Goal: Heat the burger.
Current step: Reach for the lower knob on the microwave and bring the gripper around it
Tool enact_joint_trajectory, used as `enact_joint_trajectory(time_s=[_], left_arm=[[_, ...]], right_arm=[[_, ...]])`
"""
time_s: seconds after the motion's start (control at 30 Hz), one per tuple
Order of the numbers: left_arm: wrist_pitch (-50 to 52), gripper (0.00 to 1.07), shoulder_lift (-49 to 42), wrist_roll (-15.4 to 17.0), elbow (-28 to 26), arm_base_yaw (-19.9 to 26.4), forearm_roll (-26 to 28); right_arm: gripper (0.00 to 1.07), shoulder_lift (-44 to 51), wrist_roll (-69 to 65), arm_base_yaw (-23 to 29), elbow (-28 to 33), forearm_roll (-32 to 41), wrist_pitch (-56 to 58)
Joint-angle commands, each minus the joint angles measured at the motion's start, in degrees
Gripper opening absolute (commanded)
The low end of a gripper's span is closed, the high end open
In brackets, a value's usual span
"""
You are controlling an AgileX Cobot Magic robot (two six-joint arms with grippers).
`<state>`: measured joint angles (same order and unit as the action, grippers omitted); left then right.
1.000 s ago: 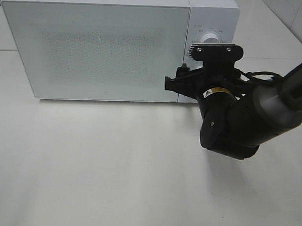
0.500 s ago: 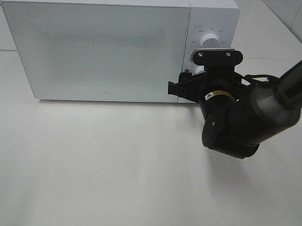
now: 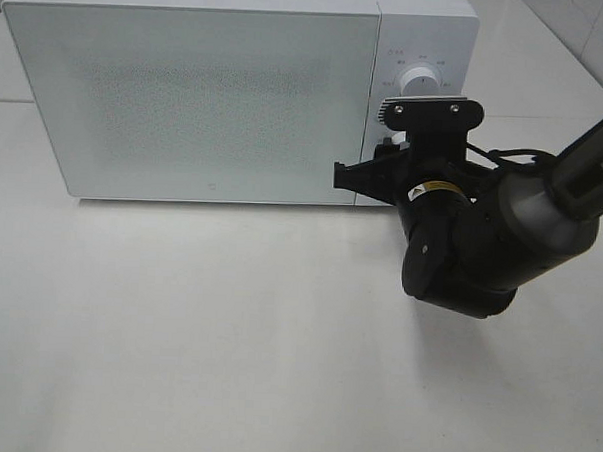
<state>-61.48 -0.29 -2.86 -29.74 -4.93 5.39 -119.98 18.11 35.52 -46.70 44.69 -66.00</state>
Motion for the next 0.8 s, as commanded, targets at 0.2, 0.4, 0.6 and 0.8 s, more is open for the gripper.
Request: enact_joint_trajectory(time_s=[0.2,0.4,0.6,0.8], left_arm=[[0.3,1.00,-1.3,0.3,0.2,0.0,0.0],[0.3,1.00,-1.3,0.3,0.2,0.0,0.0],[0.3,1.00,-1.3,0.3,0.2,0.0,0.0],[0.3,1.00,-1.3,0.3,0.2,0.0,0.0]], right_arm=[[0.05,-0.1,0.7,-0.1,-0.5,-0.8,-1.1],[0.02,-0.1,0.7,-0.1,-0.5,-0.9,-2.6],[0.03,-0.1,-1.4,-0.1,-0.5,-2.2,-5.3],[0.03,-0.1,-15.0,-0.1,-0.5,-9.7,-8.1]])
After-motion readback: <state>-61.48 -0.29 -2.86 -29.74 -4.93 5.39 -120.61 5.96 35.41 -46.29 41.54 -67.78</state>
